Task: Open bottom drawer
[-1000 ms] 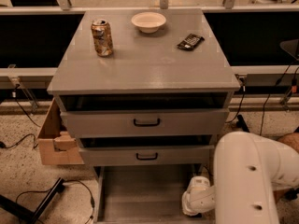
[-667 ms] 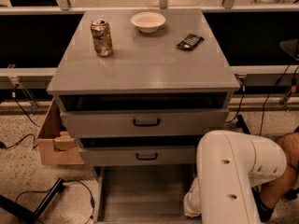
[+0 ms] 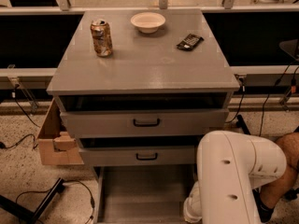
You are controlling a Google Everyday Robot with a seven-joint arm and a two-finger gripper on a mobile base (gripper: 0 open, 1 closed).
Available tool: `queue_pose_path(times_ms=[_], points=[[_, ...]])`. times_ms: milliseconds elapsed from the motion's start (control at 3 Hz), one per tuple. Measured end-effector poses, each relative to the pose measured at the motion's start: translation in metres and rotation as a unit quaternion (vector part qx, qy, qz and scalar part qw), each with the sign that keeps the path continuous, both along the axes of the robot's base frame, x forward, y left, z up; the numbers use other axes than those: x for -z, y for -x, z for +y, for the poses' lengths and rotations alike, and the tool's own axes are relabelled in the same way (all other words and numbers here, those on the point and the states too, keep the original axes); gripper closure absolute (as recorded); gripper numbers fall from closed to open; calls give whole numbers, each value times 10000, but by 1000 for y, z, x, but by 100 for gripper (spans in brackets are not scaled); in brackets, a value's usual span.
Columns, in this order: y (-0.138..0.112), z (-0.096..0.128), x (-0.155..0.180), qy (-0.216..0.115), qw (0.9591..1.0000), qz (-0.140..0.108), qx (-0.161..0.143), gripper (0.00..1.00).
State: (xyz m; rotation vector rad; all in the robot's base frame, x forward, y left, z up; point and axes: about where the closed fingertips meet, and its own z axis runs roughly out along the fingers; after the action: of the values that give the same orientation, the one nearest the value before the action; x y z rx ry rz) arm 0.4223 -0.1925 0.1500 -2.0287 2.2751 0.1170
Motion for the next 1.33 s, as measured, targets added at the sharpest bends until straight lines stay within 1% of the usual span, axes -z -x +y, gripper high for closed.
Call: queue_pose_path(times_ms=[333, 667, 1000, 1333], points=[[7, 1, 1, -21, 9999, 103, 82, 100], [5, 0, 1, -21, 9999, 103, 82, 100], [3, 0, 1, -21, 9999, 103, 82, 84], [2, 0, 1, -21, 9999, 103, 82, 59]])
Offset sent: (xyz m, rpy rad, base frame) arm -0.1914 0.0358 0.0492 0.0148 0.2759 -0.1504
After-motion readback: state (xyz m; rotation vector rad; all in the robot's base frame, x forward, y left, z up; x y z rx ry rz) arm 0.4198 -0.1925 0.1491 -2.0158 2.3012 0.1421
